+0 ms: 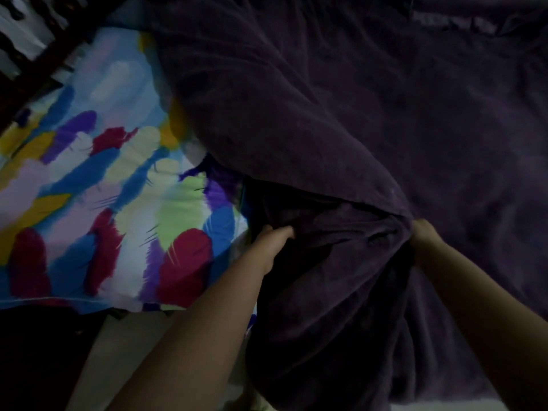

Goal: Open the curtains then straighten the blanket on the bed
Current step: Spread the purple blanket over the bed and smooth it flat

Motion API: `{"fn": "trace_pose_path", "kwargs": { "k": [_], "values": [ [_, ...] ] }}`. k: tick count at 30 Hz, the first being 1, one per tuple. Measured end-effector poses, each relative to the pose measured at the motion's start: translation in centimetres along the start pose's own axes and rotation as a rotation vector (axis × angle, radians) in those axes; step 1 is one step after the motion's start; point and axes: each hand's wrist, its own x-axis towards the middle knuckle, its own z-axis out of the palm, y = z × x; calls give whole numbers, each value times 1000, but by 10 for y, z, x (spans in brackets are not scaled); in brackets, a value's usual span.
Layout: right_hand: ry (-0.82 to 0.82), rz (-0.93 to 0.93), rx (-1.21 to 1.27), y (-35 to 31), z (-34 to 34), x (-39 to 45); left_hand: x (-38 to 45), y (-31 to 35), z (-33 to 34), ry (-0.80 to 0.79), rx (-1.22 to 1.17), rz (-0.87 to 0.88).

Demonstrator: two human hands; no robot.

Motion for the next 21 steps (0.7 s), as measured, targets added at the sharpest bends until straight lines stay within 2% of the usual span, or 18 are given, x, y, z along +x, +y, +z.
{"fn": "trace_pose_path", "kwargs": {
  "k": [3,6,11,14,18,21],
  "values": [
    [29,18,62,0,2,-9,0,-2,12,20,-144,54],
    [36,9,90,-1,-3,-23,-27,-15,4,-65,-265,54],
    [47,-50,49,-14,-13,-65,-107,-33,-25,-256,-176,234],
    [118,-45,70,-23,-29,-98,-163,-28,-28,-375,23,413],
    [262,-85,-23,-36,-73,-133,-245,-22,-34,-385,74,589],
    [358,-186,-61,-51,-102,-159,-321,-10,-43,-274,-4,696]
  ]
}}
